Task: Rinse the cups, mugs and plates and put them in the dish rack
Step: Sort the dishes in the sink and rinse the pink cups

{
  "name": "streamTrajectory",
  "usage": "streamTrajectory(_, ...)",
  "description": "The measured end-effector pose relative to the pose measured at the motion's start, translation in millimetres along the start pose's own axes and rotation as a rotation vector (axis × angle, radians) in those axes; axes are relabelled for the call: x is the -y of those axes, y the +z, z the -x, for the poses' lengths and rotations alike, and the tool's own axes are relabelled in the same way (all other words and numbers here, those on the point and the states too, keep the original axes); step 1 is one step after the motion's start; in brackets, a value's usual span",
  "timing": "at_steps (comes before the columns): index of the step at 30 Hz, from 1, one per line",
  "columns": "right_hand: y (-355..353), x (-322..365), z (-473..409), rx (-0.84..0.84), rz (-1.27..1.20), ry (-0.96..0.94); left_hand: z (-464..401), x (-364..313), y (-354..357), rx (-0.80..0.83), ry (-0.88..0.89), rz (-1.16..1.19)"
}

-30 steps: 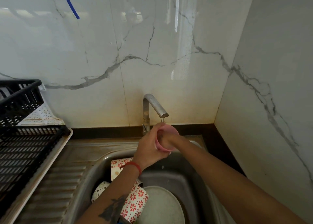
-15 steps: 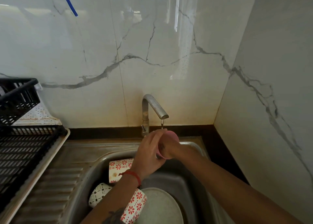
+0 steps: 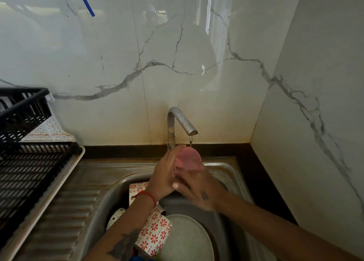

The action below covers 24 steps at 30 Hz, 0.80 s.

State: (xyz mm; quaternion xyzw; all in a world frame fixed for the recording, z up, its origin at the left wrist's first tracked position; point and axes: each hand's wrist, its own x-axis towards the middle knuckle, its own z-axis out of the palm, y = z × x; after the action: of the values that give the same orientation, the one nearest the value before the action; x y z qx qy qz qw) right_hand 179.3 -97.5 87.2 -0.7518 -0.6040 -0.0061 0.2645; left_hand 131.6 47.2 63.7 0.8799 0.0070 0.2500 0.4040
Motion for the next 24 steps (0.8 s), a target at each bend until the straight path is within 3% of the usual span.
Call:
streamTrajectory(2,-11,-27,14,-0.066,0.369,-0.152,4,-3,-1,0.015,-0.064,0.025)
streamTrajectory(4,-15,-39,26,-0.183,0.397,-0.023,4,-8,-1,0.011,-0.156,0.116)
streamTrajectory(7,-5,-21,36,-0.337,-0.184,0.421,2,-15,-4,0.029,-0.479,0.531)
streamTrajectory(9,4,-6,36,-0.264,-0.744,0.568,7,-15,-2,0.117,-0.687,0.835)
streamTrajectory(10,6,-1,34,-0.217,-0.875,0.605,10,-15,1,0.171,-0.758,0.936)
streamTrajectory(14,-6,7,15,-0.103,-0.827,0.826,17,-13,12,0.155,-0.979,1.139)
streamTrajectory(18,-31,-2,-1,0.113,-0.814,0.988,15,-7,16,0.138,-0.904,0.732)
streamTrajectory(21,-46,-9,-10,0.255,-0.715,1.055,8,-9,15,0.069,-0.778,0.838)
streamTrajectory(24,-56,-16,-20,0.353,-0.41,0.91,0,-12,4,0.145,-0.704,0.904)
